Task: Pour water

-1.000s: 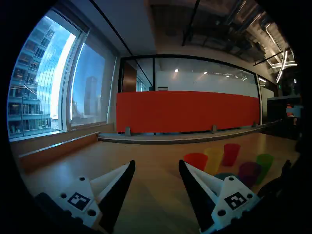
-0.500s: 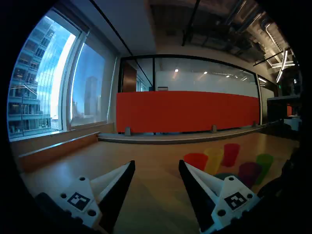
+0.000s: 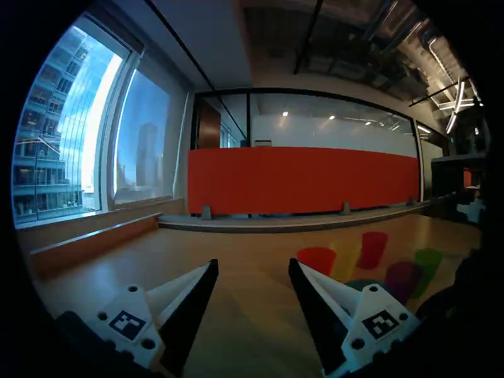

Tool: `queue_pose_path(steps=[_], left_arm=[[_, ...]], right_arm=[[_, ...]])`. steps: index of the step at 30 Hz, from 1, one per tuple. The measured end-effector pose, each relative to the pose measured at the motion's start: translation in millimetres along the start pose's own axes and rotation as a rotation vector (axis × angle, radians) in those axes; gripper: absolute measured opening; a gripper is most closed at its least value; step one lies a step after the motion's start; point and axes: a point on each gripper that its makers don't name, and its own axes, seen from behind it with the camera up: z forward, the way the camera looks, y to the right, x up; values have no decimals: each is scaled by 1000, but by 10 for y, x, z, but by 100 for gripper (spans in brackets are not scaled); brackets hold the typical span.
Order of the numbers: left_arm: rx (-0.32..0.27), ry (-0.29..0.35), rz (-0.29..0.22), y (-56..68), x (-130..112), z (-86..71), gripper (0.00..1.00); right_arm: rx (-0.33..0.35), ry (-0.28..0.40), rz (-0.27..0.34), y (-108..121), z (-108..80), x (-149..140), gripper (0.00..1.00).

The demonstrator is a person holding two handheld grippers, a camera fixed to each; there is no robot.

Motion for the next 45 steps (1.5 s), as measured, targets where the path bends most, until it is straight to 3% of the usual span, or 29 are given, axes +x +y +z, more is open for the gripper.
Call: queue_pose_path(steps=[20,45], left_arm=[[0,0,0,-1,1,-4,82],[0,0,0,-3,-1,-5,82]], right_arm=[[-9,-12,10,76,-1,-98,99],[-4,-12,-29,39,-27,-115,99]])
